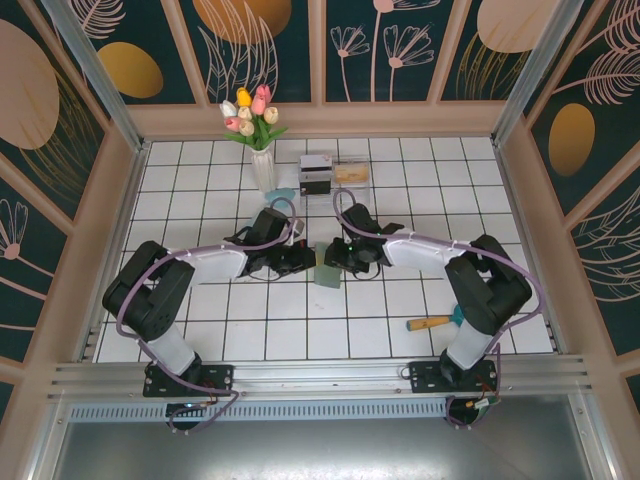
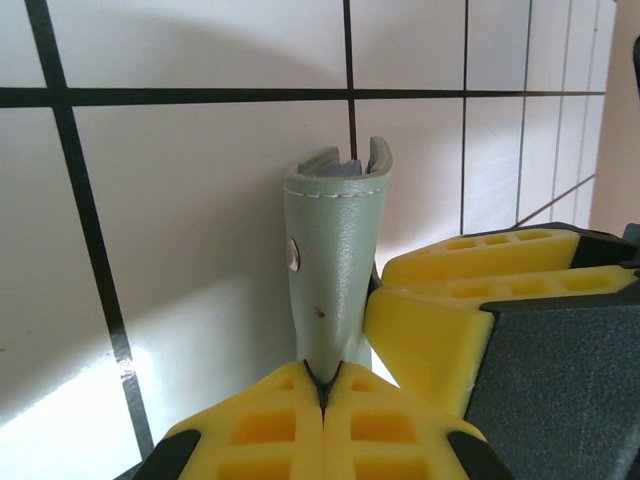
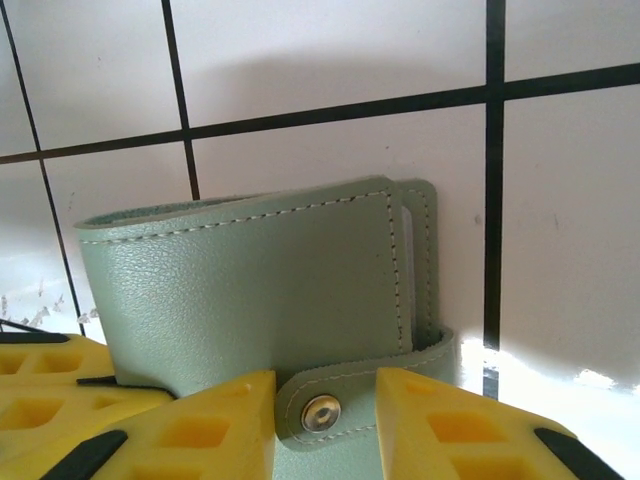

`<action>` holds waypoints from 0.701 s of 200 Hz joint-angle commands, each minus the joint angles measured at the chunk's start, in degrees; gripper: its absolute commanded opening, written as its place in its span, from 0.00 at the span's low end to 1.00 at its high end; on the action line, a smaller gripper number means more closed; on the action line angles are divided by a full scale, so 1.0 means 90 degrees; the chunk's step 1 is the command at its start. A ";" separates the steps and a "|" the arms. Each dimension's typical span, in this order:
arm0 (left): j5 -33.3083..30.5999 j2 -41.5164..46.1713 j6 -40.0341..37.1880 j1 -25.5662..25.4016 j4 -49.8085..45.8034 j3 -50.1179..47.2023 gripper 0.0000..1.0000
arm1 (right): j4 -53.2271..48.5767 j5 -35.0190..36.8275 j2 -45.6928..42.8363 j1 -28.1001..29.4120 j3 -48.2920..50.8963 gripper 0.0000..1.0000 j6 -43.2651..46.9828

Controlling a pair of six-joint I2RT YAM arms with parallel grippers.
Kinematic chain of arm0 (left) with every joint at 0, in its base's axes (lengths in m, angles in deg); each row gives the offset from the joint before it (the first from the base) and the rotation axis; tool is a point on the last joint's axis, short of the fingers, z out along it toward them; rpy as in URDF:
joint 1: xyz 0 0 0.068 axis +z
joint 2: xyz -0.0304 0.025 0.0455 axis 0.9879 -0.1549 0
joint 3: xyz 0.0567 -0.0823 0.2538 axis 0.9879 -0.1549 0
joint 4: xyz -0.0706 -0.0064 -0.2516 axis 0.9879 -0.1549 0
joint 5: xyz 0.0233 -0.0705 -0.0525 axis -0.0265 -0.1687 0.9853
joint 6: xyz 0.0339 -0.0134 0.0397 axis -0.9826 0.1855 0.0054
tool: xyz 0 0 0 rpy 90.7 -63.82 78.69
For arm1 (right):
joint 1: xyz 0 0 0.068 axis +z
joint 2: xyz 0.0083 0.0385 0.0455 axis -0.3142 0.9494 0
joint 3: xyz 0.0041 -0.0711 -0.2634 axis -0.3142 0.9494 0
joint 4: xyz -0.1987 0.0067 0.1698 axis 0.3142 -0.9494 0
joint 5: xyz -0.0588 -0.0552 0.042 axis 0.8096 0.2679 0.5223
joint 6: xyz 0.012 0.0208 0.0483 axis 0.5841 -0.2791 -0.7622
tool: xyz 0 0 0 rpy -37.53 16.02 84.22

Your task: Take the credit cards out of the card holder

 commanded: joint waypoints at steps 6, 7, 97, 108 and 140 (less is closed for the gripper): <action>-0.0580 0.0415 -0.0424 0.0019 -0.0545 0.0250 0.00 | -0.0710 0.0781 -0.0425 -0.0182 0.0498 0.32 0.0051; -0.0583 0.0417 -0.0426 0.0015 -0.0554 0.0249 0.00 | -0.0719 0.0799 -0.0442 -0.0196 0.0517 0.31 0.0049; -0.0416 0.0286 -0.0388 0.0017 -0.0483 0.0297 0.00 | -0.0314 0.0188 -0.0850 -0.0409 0.0353 0.39 0.0025; -0.0408 0.0286 -0.0389 0.0012 -0.0483 0.0290 0.00 | -0.0160 0.0027 -0.0766 -0.0363 0.0337 0.41 0.0030; -0.0410 0.0262 -0.0363 0.0013 -0.0484 0.0258 0.00 | 0.0089 -0.0331 -0.0540 -0.0279 0.0209 0.51 0.0154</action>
